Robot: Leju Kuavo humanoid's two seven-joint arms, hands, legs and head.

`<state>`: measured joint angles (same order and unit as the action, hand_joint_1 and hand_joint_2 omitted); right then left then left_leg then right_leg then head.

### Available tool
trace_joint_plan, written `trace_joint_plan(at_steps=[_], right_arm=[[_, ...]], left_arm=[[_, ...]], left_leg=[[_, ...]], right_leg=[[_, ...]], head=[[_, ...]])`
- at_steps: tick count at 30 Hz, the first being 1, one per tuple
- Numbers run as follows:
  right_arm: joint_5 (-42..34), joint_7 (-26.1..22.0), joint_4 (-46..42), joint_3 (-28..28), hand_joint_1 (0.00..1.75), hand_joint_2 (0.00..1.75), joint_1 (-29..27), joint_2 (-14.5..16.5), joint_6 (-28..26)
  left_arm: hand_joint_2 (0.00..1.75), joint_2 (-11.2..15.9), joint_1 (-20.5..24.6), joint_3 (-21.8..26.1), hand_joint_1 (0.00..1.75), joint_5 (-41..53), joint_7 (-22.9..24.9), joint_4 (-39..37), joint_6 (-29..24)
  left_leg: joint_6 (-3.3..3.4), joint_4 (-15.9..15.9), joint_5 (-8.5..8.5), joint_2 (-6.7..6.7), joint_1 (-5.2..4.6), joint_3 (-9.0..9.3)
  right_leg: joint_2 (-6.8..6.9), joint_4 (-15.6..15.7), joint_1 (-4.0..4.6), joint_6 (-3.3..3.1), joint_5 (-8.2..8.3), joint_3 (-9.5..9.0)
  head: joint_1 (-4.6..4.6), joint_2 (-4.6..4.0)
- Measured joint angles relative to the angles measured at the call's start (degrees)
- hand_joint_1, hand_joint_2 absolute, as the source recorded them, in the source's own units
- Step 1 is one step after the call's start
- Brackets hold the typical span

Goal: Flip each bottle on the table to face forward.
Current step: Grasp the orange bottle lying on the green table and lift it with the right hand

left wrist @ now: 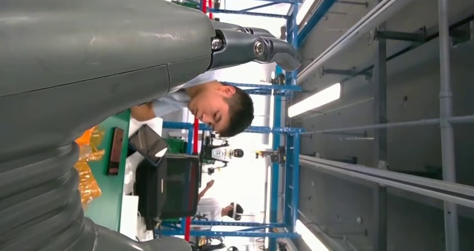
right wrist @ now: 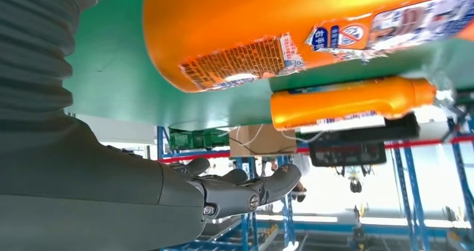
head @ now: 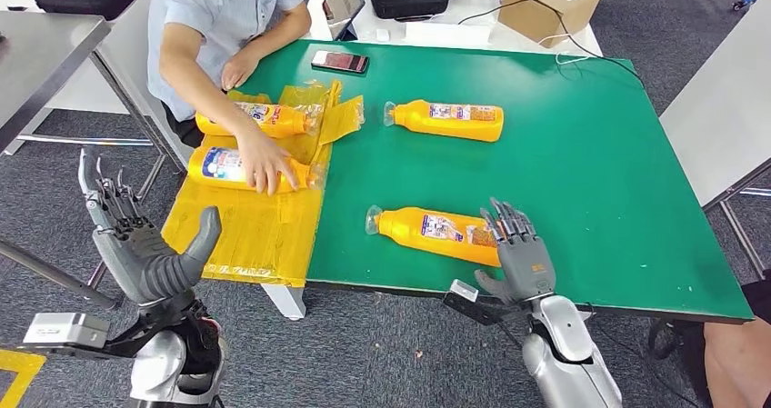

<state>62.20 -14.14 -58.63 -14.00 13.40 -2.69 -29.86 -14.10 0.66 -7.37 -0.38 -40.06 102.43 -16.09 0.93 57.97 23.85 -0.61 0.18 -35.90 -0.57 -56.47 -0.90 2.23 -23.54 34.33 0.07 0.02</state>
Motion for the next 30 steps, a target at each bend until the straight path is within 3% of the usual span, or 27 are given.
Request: trace_joint_plan(at_steps=[5,13,18,30], right_arm=[[-0.4,3.7,7.2,0.0,0.00,1.75,5.2,0.9,1.3],[-4.7,1.0,17.6,0.2,0.00,1.75,11.2,2.0,4.0],[-4.2,1.9,23.3,0.2,0.00,1.75,14.6,3.6,5.4],[-3.6,2.2,29.9,-0.9,0.00,1.75,19.7,5.2,11.5]], left_arm=[[1.75,0.1,0.5,-1.0,0.00,0.0,0.0,-1.2,-0.7],[1.75,0.3,2.2,-1.8,0.00,-0.3,0.0,-3.3,-0.3],[1.75,0.3,3.7,-2.6,0.00,-0.9,0.0,-5.2,0.1],[1.75,0.5,5.3,-3.2,0.00,-1.6,0.0,-7.7,1.7]], left_leg=[[0.03,0.0,-0.03,0.00,0.00,0.00],[0.03,0.0,-0.03,-0.01,0.00,-0.01],[0.03,0.0,-0.03,0.01,0.00,-0.01],[0.03,0.0,-0.03,0.05,0.00,0.06]], right_leg=[[0.00,0.0,0.00,0.01,0.02,0.00],[0.01,0.0,0.00,0.01,0.01,0.00],[0.00,0.0,0.00,0.01,0.02,0.01],[-0.01,0.0,0.01,0.00,0.02,-0.02]], head=[[0.00,0.00],[-0.01,-0.01],[-0.01,0.00],[0.00,0.00]])
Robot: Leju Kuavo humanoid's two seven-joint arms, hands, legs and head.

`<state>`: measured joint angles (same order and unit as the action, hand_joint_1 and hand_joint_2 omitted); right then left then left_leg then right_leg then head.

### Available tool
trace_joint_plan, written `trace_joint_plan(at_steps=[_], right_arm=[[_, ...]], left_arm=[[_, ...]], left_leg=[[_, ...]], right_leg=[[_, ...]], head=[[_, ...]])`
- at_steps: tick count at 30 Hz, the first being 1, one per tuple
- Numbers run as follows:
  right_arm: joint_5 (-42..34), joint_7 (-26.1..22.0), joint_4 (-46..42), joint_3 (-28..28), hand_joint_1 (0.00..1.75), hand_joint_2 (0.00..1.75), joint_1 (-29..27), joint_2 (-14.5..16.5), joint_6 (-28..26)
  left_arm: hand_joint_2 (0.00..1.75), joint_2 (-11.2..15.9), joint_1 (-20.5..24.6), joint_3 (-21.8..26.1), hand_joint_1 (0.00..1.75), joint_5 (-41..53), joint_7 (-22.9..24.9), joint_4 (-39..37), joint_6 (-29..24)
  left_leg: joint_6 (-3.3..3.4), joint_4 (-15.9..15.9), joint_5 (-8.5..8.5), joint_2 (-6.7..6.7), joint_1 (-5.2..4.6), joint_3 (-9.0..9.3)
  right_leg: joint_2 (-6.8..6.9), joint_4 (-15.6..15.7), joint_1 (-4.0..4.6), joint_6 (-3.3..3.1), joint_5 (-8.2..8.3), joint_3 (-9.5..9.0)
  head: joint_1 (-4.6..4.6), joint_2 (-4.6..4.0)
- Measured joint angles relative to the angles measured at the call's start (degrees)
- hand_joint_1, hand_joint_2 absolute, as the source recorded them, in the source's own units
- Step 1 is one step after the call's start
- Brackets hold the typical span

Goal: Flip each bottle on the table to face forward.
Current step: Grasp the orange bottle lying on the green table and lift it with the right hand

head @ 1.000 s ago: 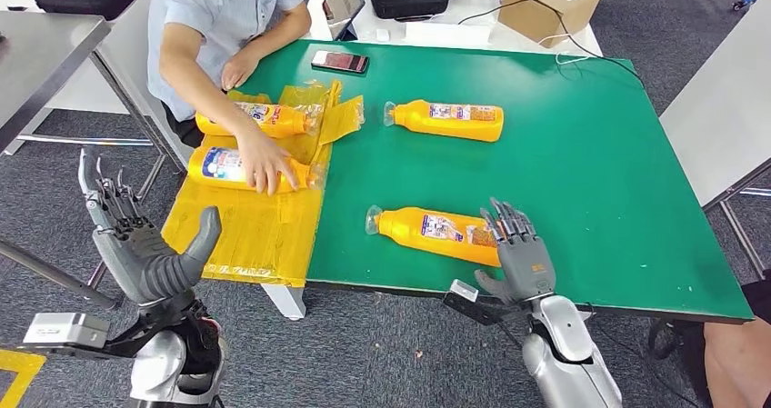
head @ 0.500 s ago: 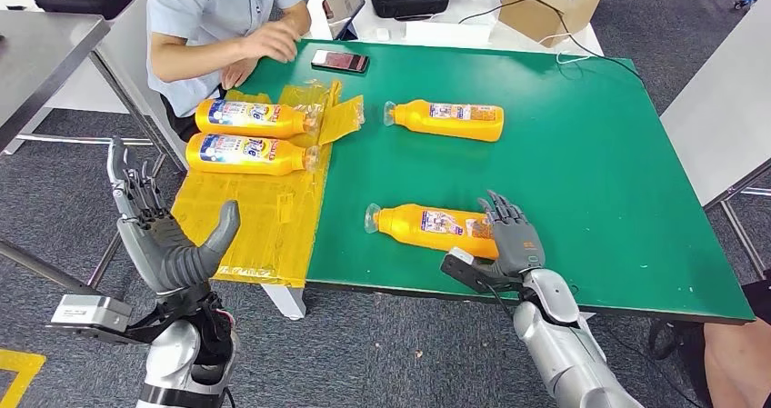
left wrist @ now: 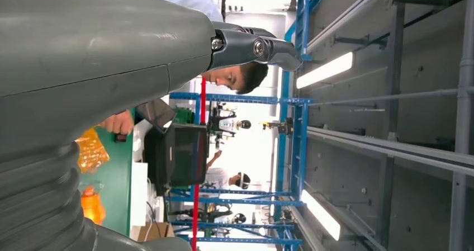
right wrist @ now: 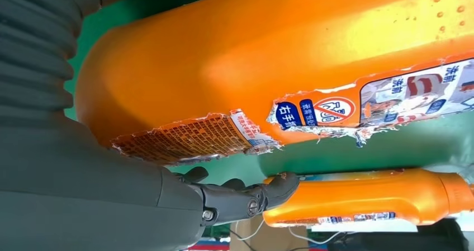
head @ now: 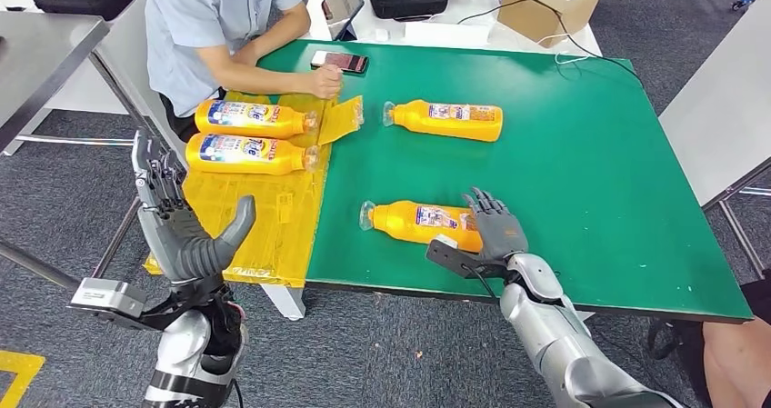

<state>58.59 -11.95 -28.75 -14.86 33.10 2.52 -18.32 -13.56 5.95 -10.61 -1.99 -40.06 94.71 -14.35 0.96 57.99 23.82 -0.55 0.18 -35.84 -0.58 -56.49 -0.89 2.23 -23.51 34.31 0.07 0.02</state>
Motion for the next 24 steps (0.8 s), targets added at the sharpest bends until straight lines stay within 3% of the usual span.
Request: trace_joint_plan(at_steps=[3,4,7,8,12,17,24], right_arm=[[0.0,-0.2,0.6,-0.1,0.00,1.75,0.4,0.0,0.3],[-0.1,-0.3,0.8,-0.1,0.11,1.75,0.5,0.0,0.4],[-0.7,-1.5,1.2,-0.1,1.41,1.75,0.8,-0.1,1.3],[-1.1,-2.2,1.4,-0.1,1.74,1.75,0.9,-0.2,1.8],[-4.1,-4.8,1.8,-0.1,1.75,1.75,1.3,-0.7,3.6],[-8.4,-7.7,1.9,0.2,1.75,1.75,1.3,-1.1,6.5],[-10.6,-11.7,1.9,0.3,1.75,1.75,1.6,-2.6,12.4]], left_arm=[[1.75,0.1,0.2,-0.1,0.00,-0.2,0.0,-0.5,0.0],[1.75,0.1,0.2,-0.1,0.00,-0.2,0.0,-0.6,0.1],[1.75,0.2,0.4,-0.3,0.00,-0.4,0.0,-1.0,0.6],[1.75,0.2,0.5,-0.4,0.00,-0.5,0.0,-1.3,1.0],[1.75,0.6,1.3,-0.9,0.00,-0.9,1.3,-3.1,3.6],[1.75,1.5,2.3,-2.1,0.00,-2.7,5.9,-7.5,11.1],[1.75,2.7,3.5,-2.7,0.00,-2.8,7.1,-12.9,16.3]], left_leg=[[0.00,0.0,0.00,0.01,0.00,0.04],[0.00,0.0,0.00,0.01,0.00,0.06],[0.00,0.0,0.00,0.04,0.00,0.11],[0.00,0.0,0.00,0.06,0.00,0.14],[-0.01,0.0,0.00,0.12,0.00,0.21],[-0.01,0.0,0.00,0.10,0.00,0.25],[-0.01,0.0,0.02,0.10,0.00,0.31]], right_leg=[[-0.01,0.0,0.00,-0.01,0.01,-0.02],[-0.01,0.0,0.01,-0.01,0.01,-0.03],[-0.03,0.0,0.02,-0.01,0.02,-0.06],[-0.05,0.0,0.02,-0.02,0.02,-0.07],[-0.07,0.0,0.03,-0.03,0.03,-0.13],[-0.07,0.0,0.03,-0.03,0.03,-0.17],[-0.07,0.0,0.03,-0.02,0.01,-0.23]], head=[[0.00,0.00],[0.00,0.00],[0.00,0.00],[0.00,0.00],[-0.01,0.00],[-0.01,0.00],[-0.01,0.00]])
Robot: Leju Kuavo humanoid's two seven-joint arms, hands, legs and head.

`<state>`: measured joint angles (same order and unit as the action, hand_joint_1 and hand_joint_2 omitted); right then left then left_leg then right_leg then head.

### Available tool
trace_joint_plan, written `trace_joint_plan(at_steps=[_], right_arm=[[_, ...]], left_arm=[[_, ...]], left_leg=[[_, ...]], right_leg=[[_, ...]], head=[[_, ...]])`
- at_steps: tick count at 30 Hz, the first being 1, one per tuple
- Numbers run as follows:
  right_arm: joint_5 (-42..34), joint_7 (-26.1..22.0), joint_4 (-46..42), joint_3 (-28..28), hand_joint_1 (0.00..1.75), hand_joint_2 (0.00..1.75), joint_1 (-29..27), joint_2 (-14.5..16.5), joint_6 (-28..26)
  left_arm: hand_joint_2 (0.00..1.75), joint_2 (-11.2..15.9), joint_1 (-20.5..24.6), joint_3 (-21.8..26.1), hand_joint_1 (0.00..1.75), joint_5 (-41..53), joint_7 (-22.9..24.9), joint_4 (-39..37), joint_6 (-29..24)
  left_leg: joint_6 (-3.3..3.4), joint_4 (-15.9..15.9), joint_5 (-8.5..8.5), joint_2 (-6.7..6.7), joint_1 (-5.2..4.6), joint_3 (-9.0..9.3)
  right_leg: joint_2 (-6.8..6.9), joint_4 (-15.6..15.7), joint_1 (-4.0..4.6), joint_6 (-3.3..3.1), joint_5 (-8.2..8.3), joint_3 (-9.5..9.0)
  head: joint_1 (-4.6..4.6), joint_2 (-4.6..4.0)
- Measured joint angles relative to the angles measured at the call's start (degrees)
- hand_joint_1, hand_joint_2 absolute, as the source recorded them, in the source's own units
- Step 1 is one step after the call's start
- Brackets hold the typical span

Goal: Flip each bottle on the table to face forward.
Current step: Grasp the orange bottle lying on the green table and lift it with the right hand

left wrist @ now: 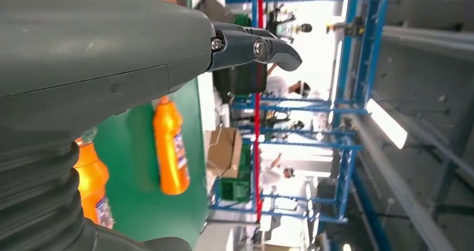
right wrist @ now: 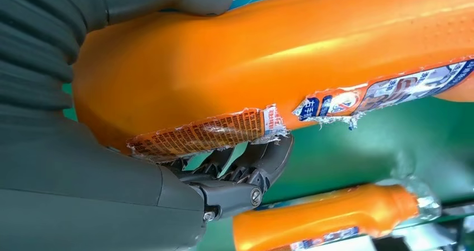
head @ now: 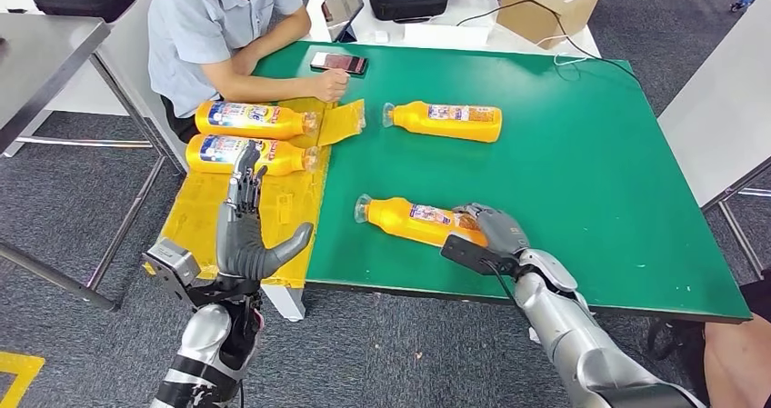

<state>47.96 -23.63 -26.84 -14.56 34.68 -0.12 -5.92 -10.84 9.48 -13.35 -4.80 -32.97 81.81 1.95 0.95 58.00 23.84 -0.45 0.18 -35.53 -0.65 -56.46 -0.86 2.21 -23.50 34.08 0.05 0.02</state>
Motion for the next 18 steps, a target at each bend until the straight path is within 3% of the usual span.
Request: trace_joint_plan(at_steps=[7,13,18], right_arm=[[-1.1,-2.1,0.0,0.0,1.75,1.75,-0.4,-0.5,0.8],[-8.0,-10.0,-1.4,0.3,1.75,1.75,-3.1,0.1,1.2],[-16.9,-15.2,-10.2,1.2,1.75,1.75,-10.7,2.8,-7.3]], left_arm=[[1.75,0.7,0.8,0.0,0.00,-0.5,0.5,-2.1,1.4],[1.75,0.3,1.1,0.1,0.00,-4.0,1.2,-3.2,2.9],[1.75,-1.3,0.6,1.7,0.00,-11.9,3.3,-3.5,0.6]], left_leg=[[0.00,0.0,0.00,-0.01,0.00,0.12],[-0.01,0.0,0.01,0.01,0.00,0.14],[-0.02,0.0,0.00,-0.14,0.04,-0.06]], right_leg=[[0.00,0.0,0.00,0.00,0.00,-0.13],[-0.01,0.0,0.01,0.00,0.00,-0.16],[0.05,0.0,0.07,0.00,-0.01,-0.07]], head=[[0.01,0.00],[0.01,0.00],[0.01,0.00]])
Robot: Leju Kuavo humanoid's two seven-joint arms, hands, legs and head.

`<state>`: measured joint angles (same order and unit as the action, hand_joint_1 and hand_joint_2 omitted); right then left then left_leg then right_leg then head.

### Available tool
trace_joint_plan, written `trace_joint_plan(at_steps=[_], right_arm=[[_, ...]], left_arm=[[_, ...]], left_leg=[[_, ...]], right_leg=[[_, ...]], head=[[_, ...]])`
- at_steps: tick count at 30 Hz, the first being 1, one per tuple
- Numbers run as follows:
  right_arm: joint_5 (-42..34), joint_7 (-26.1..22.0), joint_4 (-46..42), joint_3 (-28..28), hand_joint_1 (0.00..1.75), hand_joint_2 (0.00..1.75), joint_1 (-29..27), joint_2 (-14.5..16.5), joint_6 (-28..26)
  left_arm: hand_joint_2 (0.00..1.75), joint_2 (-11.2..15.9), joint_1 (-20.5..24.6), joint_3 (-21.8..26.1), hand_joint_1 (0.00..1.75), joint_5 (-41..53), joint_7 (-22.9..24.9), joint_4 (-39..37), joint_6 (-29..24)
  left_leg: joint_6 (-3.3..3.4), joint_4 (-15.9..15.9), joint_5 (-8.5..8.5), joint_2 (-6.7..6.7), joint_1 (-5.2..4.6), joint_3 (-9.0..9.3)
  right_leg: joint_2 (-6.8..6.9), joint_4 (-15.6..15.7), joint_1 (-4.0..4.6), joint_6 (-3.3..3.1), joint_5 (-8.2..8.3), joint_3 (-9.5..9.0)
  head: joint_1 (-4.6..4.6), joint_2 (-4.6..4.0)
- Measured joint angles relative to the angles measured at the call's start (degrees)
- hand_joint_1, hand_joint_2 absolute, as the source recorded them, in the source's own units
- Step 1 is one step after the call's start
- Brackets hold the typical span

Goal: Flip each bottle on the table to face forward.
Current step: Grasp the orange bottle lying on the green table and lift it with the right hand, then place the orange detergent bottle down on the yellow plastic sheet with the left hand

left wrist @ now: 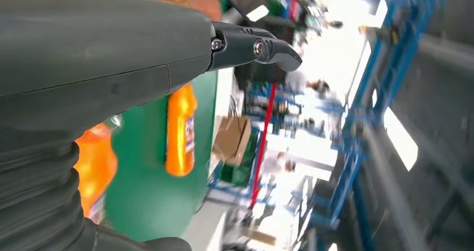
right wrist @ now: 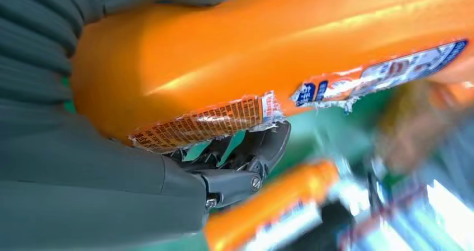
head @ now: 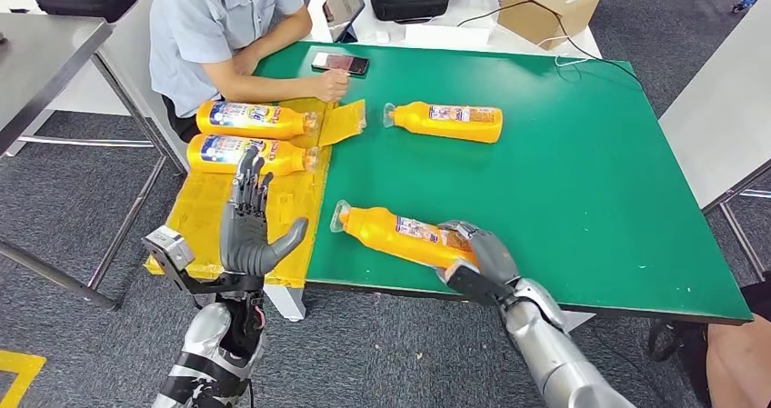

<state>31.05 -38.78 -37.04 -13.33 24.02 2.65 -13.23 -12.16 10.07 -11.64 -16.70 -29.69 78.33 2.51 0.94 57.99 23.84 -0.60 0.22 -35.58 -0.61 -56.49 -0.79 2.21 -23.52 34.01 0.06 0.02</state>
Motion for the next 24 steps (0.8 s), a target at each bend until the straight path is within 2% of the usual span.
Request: trace_joint_plan(at_steps=[4,10,15,20,22,24], right_arm=[[-7.2,-0.2,-14.0,0.0,1.75,1.75,-7.9,3.1,-6.7],[-11.0,-0.2,-32.8,-0.2,1.75,1.75,-16.2,7.1,-12.5],[-11.5,-0.2,-39.5,-0.3,1.75,1.75,-18.8,8.2,-13.5],[-13.5,-0.2,-44.0,-2.2,1.75,1.75,-20.4,8.1,-20.3],[-14.2,-0.2,-45.0,-2.8,1.75,1.75,-20.7,8.1,-20.1],[-13.9,-0.1,-45.3,-3.3,1.75,1.75,-20.7,8.1,-17.3]], left_arm=[[1.75,-1.4,-2.0,1.4,0.00,-5.7,2.0,0.8,-2.1],[1.75,-2.8,-5.3,1.9,0.00,-10.6,3.8,2.5,0.7],[1.75,-3.3,-6.4,2.0,0.00,-11.3,3.9,3.4,1.3],[1.75,-3.9,-7.7,1.7,0.00,-9.3,2.1,4.1,2.7],[1.75,-3.9,-8.5,1.1,0.00,-8.5,0.7,4.0,3.7],[1.75,-3.8,-9.2,0.3,0.00,-8.2,-0.5,4.1,6.8]], left_leg=[[-0.01,0.0,0.00,0.02,0.02,-0.20],[-0.02,0.0,0.04,0.00,0.03,-0.41],[-0.01,0.0,0.03,-0.02,0.00,-0.43],[-0.01,0.0,0.03,0.00,0.00,-0.43],[-0.01,0.0,0.03,0.01,0.00,-0.43],[-0.02,0.0,0.04,0.02,0.00,-0.44]], right_leg=[[0.00,0.0,0.01,-0.01,-0.02,0.23],[0.00,0.0,-0.03,-0.01,-0.07,0.44],[0.01,0.0,-0.08,0.00,-0.06,0.45],[0.00,0.0,-0.08,0.01,-0.05,0.45],[0.00,0.0,-0.08,0.01,-0.05,0.46],[0.00,0.0,-0.06,0.01,-0.05,0.46]], head=[[0.02,0.00],[0.01,0.00],[0.00,0.00],[0.00,0.00],[0.00,0.00],[0.00,0.00]])
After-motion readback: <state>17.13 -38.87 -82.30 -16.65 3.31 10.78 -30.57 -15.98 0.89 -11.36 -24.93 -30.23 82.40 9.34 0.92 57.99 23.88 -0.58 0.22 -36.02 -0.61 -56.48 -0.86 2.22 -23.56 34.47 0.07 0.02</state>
